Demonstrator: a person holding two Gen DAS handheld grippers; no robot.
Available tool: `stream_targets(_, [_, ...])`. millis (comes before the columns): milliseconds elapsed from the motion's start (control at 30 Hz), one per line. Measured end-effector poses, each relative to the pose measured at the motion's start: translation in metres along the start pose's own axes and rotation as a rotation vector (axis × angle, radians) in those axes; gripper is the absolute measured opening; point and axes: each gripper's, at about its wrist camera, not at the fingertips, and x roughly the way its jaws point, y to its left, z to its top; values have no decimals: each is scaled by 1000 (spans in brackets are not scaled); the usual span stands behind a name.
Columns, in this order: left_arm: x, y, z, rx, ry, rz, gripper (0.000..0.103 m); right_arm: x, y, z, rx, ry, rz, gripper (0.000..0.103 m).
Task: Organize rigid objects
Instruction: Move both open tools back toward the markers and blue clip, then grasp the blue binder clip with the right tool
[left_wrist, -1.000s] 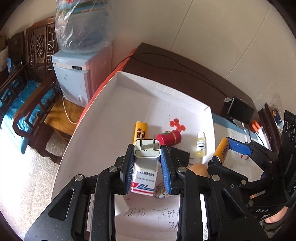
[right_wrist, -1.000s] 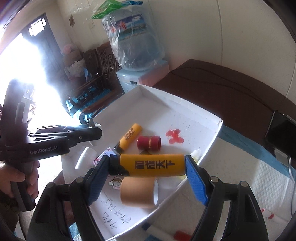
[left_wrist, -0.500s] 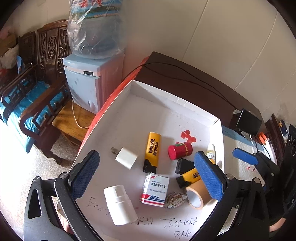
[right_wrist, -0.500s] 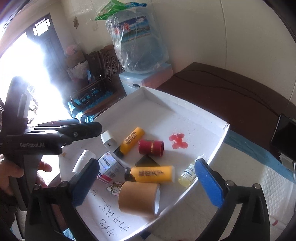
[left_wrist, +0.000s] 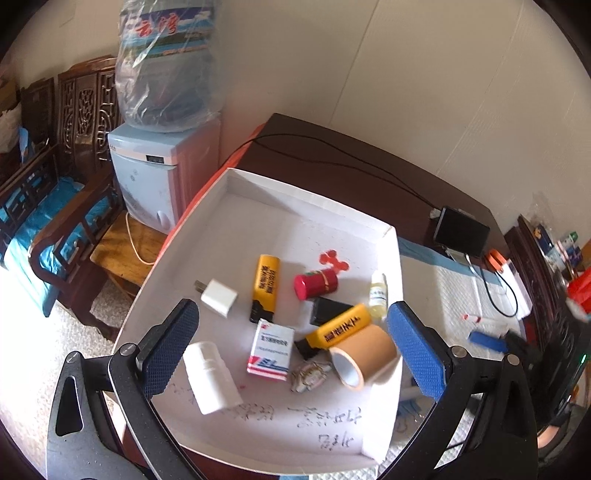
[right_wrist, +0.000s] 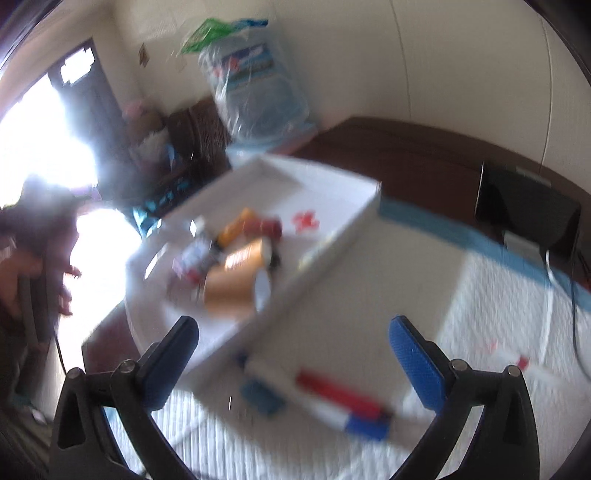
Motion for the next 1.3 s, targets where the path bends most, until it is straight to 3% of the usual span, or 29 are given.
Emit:
stream_targets(167, [-5,-5,-5,11,9,-12,103,9,23,-24,-5,114,63,100])
stream_targets(233, [-9,-6,-6,13,6,-16,103,19,31,-30,-10,164,52,84])
stream_targets(300, [-12,-5,-8,12,1,-20,103,28,35,-34,-18,189,31,55])
stream_targets(433, [-18,-1,-13,2,-2,-19,103,45,40,-35,-4,222,-3,53])
stream_targets(767, [-35,13,-26,-37,-12,2,103,61,52,-22,-20,197,-129,53])
stream_targets(833, [-37,12,-27,-36,-12,3,103,63,55,-22,-40,194,-139,42])
stream_targets(867, [-38,11,-28,-34,-13,3,103,63,54,-22,-45,198,-135,31])
stream_targets(967, [-38,6,-29,-17,-7,-10,103,57,48,-27,-46,206,-123,31])
stream_targets(1067, [-32,-11,-30,39,10,-43,103,44,33,-37,-14,200,-138,31])
stream_targets(1200, [-15,-55,-40,222,56,-111,103,16,-4,-55,102,174,-188,31])
stream_targets(1300, [3,-96,-52,380,132,-190,103,-9,-33,-72,224,143,-179,31])
